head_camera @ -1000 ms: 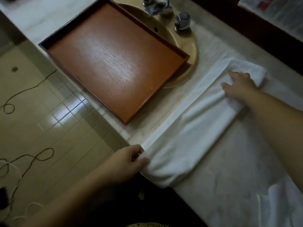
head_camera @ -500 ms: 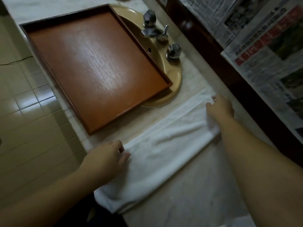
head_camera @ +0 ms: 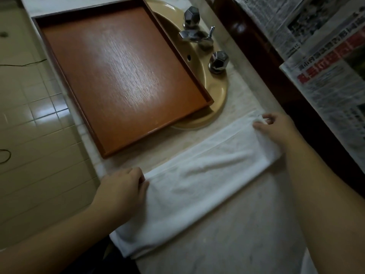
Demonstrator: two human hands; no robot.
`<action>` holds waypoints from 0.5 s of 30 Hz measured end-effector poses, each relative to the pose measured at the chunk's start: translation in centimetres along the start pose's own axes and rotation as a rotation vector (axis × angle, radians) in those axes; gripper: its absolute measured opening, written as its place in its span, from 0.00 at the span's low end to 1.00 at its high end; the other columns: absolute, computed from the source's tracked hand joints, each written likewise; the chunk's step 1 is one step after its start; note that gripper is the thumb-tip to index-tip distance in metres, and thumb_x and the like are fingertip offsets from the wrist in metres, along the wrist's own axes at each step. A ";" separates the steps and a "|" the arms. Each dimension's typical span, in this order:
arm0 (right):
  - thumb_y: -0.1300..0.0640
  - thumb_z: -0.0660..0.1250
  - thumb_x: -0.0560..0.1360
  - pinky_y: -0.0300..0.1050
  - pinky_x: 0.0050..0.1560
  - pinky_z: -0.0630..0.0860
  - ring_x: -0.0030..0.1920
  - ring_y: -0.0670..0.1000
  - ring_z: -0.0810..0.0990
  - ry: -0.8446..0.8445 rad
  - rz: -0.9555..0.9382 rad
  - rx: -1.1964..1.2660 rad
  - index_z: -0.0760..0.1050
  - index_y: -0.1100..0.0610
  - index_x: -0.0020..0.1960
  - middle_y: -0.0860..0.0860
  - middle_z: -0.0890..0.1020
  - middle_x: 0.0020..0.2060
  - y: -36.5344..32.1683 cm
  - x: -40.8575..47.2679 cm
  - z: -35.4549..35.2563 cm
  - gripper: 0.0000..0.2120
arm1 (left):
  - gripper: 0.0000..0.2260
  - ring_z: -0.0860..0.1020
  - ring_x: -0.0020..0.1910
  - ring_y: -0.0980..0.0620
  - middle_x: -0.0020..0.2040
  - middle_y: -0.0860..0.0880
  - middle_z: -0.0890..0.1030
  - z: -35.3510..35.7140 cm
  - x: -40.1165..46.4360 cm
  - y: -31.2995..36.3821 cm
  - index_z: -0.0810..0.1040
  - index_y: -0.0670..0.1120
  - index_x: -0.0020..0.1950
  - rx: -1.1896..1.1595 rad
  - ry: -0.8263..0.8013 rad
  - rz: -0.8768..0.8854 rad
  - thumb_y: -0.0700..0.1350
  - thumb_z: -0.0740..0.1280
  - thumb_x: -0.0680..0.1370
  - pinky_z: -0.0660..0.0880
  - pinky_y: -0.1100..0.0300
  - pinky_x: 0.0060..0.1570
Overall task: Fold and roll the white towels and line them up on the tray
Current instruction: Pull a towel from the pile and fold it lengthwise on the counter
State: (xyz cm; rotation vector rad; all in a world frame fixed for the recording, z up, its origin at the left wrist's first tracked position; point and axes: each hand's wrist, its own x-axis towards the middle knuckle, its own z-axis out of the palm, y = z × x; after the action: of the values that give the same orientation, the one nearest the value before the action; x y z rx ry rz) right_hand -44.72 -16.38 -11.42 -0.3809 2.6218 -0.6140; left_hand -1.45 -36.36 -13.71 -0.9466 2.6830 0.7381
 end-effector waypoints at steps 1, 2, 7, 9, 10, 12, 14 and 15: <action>0.49 0.78 0.74 0.47 0.53 0.76 0.48 0.52 0.79 0.030 -0.020 0.025 0.80 0.53 0.52 0.49 0.80 0.45 0.3 0.1 0.3 0.13 | 0.09 0.72 0.39 0.59 0.41 0.58 0.74 0.0 0.0 0.0 0.72 0.57 0.46 -0.008 0.003 -0.005 0.59 0.63 0.82 0.74 0.56 0.43; 0.49 0.78 0.74 0.45 0.47 0.76 0.45 0.50 0.78 0.056 -0.034 0.048 0.79 0.53 0.47 0.47 0.80 0.41 0.5 0.1 0.6 0.11 | 0.09 0.72 0.38 0.59 0.40 0.58 0.74 -0.1 -0.1 0.0 0.72 0.56 0.46 -0.022 0.000 -0.015 0.58 0.63 0.83 0.74 0.56 0.43; 0.47 0.73 0.78 0.43 0.43 0.70 0.46 0.53 0.75 0.105 -0.016 0.083 0.74 0.56 0.53 0.46 0.75 0.41 0.3 0.6 2.0 0.14 | 0.09 0.73 0.37 0.59 0.39 0.57 0.74 -0.4 -0.3 0.1 0.73 0.54 0.46 -0.075 -0.008 -0.086 0.56 0.62 0.84 0.73 0.57 0.40; 0.44 0.71 0.79 0.45 0.48 0.70 0.49 0.56 0.76 0.079 -0.005 0.030 0.73 0.54 0.54 0.51 0.77 0.45 0.0 1.4 2.3 0.16 | 0.09 0.74 0.37 0.57 0.39 0.56 0.76 -0.4 -0.1 0.2 0.72 0.54 0.46 -0.104 -0.020 -0.134 0.55 0.62 0.84 0.73 0.57 0.38; 0.42 0.69 0.80 0.47 0.50 0.70 0.50 0.57 0.76 0.063 -0.001 -0.008 0.72 0.54 0.55 0.52 0.78 0.48 -0.2 1.8 2.4 0.16 | 0.09 0.75 0.37 0.56 0.39 0.55 0.76 -0.4 0.0 0.1 0.72 0.54 0.46 -0.115 -0.033 -0.163 0.55 0.62 0.84 0.75 0.55 0.39; 0.42 0.67 0.81 0.49 0.52 0.70 0.51 0.58 0.75 0.037 0.013 -0.057 0.73 0.54 0.59 0.53 0.77 0.52 -0.6 2.3 2.5 0.17 | 0.09 0.76 0.39 0.53 0.39 0.54 0.78 -0.3 0.3 0.2 0.72 0.53 0.47 -0.118 -0.055 -0.203 0.56 0.62 0.84 0.79 0.50 0.44; 0.41 0.67 0.81 0.49 0.53 0.70 0.52 0.57 0.74 0.025 0.023 -0.081 0.72 0.55 0.62 0.53 0.77 0.55 -1.0 2.5 2.4 0.19 | 0.09 0.76 0.39 0.54 0.40 0.54 0.78 -0.3 0.5 0.4 0.73 0.54 0.46 -0.111 -0.056 -0.219 0.56 0.64 0.83 0.79 0.51 0.44; 0.41 0.67 0.81 0.49 0.54 0.70 0.53 0.57 0.75 0.020 0.033 -0.083 0.72 0.55 0.64 0.53 0.78 0.57 -1.1 2.5 2.4 0.20 | 0.09 0.76 0.39 0.54 0.40 0.54 0.77 -0.2 0.5 0.5 0.73 0.54 0.46 -0.109 -0.050 -0.221 0.56 0.64 0.83 0.79 0.51 0.44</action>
State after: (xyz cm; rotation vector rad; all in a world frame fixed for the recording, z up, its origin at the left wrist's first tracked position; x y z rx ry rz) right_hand -45.62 -19.02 -13.68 -0.3576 2.6729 -0.5021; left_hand -2.15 -36.44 -13.52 -1.2103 2.4644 0.8535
